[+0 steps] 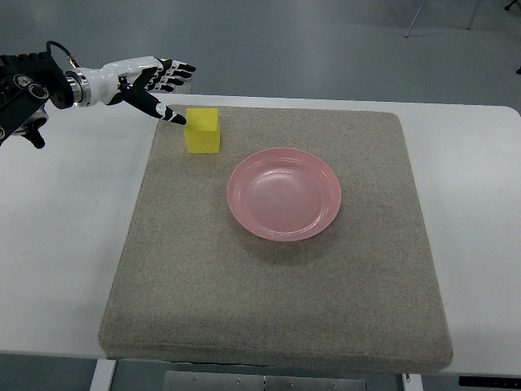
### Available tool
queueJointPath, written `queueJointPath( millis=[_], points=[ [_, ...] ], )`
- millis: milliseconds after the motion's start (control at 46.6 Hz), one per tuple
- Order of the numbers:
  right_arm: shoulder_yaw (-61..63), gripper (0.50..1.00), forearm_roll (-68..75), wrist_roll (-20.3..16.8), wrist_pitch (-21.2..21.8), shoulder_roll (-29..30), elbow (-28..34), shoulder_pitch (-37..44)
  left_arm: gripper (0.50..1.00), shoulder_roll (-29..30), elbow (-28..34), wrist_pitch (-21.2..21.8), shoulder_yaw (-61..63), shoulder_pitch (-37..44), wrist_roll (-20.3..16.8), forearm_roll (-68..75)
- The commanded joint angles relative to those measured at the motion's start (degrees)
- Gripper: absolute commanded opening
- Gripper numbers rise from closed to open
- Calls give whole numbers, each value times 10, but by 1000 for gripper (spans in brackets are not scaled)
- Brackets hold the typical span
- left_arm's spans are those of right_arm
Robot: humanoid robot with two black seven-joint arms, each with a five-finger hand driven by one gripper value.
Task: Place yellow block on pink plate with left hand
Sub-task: 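Close the left hand's fingers around the yellow cube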
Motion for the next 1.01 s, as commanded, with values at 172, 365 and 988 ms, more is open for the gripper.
queueJointPath(
  millis=[172, 365, 988],
  points=[
    [0, 924, 0, 0, 0, 0, 0, 0, 994, -21, 4, 18, 128, -65, 0, 13],
    [0, 924, 0, 0, 0, 0, 0, 0, 994, -50, 7, 102, 225, -84, 0, 47],
    [0, 924, 0, 0, 0, 0, 0, 0, 992, -154, 123, 123, 310, -85, 0, 63]
  ],
)
